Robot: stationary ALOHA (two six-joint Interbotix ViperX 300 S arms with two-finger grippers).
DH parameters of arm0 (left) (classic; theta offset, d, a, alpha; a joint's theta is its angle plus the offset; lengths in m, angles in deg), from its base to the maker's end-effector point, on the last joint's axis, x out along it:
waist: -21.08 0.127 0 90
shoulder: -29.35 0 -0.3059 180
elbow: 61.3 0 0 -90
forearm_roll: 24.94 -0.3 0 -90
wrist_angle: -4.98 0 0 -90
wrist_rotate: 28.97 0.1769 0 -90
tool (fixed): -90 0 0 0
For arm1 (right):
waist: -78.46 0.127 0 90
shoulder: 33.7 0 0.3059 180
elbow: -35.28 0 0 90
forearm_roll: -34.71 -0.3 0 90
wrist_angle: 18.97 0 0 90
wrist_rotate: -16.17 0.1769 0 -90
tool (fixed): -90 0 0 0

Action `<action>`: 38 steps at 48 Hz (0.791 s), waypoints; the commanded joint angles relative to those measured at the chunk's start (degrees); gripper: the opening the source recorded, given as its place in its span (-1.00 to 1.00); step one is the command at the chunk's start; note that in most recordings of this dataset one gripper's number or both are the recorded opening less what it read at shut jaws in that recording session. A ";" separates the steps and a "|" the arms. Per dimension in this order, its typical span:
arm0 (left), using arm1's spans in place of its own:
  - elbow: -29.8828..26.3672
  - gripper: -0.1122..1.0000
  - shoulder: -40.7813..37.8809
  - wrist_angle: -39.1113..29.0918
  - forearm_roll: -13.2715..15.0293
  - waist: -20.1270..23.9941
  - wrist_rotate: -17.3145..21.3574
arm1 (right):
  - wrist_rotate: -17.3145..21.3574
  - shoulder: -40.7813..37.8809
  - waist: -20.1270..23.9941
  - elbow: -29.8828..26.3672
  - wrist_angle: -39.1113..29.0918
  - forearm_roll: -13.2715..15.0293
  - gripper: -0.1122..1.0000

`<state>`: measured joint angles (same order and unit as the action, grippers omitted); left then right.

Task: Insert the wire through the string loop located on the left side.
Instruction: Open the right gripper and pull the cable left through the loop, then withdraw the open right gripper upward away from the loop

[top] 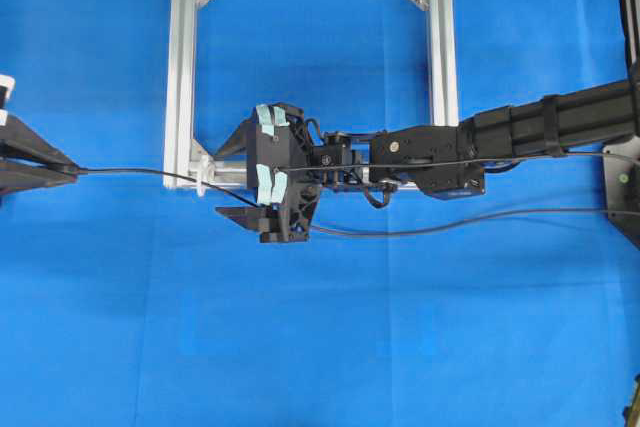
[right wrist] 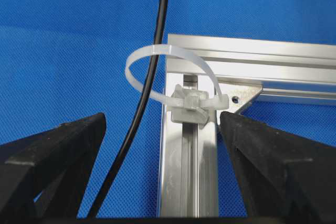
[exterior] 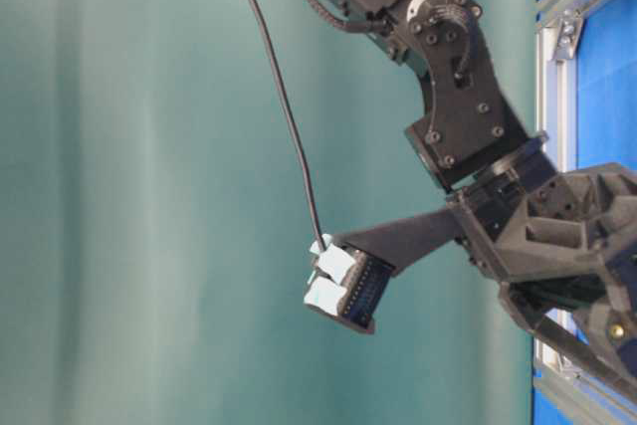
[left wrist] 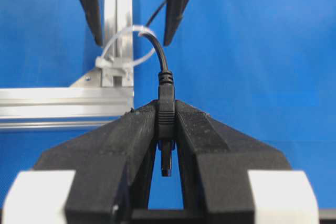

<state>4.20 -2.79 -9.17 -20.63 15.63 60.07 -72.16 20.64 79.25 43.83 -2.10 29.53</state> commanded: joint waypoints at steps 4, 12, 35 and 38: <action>-1.58 -0.67 0.88 -2.29 -0.18 0.18 -0.09 | 0.00 2.46 -0.26 -0.88 0.44 -0.18 0.89; -1.23 -0.67 0.18 -1.14 -0.18 0.18 0.00 | 0.00 2.46 -0.18 -0.97 0.44 -0.18 0.89; -1.23 -0.62 0.09 -1.14 -0.09 -0.44 -0.26 | 0.00 2.37 -0.18 -0.97 0.26 -0.18 0.89; -1.23 -0.38 0.09 -1.05 0.00 -0.44 -0.26 | 0.00 2.37 -0.18 -0.97 0.26 -0.18 0.89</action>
<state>3.94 -1.91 -10.92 -20.63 15.37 59.89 -72.16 20.64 79.16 43.92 -2.10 29.53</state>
